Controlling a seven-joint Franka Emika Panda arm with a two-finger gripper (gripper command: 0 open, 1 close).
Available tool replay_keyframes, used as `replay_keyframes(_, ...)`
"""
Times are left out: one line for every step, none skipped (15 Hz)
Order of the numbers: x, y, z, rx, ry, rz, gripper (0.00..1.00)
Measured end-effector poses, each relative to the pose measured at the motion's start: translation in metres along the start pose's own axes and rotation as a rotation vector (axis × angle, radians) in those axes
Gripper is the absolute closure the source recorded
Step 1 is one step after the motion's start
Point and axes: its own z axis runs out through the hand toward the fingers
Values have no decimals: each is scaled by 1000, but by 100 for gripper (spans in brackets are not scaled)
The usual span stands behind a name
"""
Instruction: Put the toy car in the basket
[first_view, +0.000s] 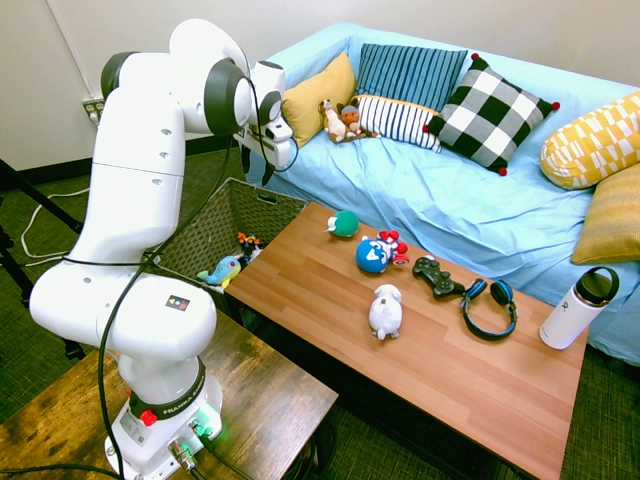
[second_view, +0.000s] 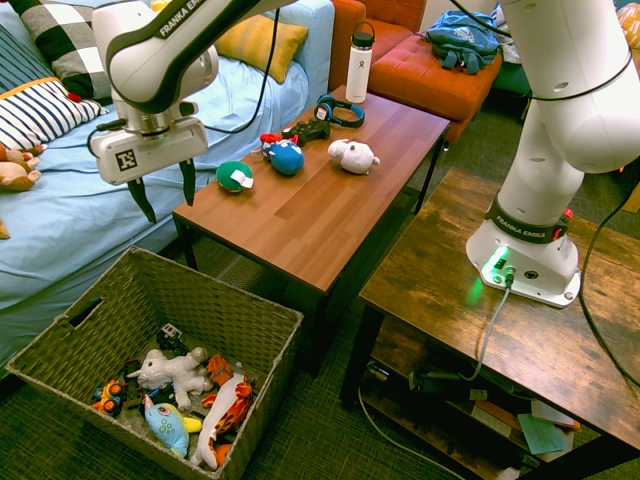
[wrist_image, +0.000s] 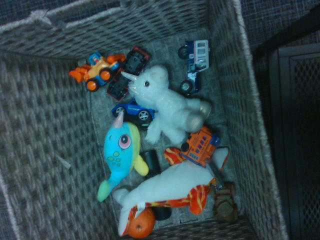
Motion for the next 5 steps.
replay_keyframes(15,14,-3,22,1,14,0)
replay_keyframes(33,29,-9,51,2,28,0)
replay_keyframes(52,45,-15,94,0,41,0)
replay_keyframes(71,64,-18,140,-2,49,0)
replay_keyframes(88,84,-18,190,-9,51,0)
